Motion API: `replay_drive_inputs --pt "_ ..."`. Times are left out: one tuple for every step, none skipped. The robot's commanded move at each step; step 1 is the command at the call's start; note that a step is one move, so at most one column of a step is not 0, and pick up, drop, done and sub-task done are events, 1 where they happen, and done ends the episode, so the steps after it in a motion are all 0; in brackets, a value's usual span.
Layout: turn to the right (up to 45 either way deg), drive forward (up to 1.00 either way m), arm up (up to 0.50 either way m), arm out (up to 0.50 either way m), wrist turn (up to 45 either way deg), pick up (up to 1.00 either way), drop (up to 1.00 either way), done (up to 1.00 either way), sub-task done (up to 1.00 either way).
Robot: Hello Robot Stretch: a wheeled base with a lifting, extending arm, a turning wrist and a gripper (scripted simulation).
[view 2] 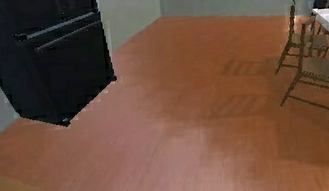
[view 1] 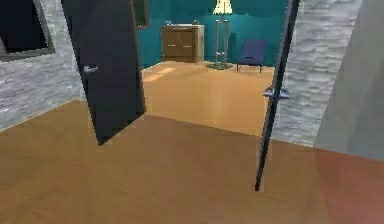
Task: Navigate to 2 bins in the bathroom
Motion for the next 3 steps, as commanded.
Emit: replay_drive_inputs --pt "0.0 1.00 0.00 0.00 0.0 0.00 0.00 0.00 0.00" --pt "-24.0 0.00 0.00 0.00 0.0 0.00 0.00 0.00 0.00" --pt "0.0 0.30 0.00 0.00 0.0 0.00 0.00 0.00 0.00"
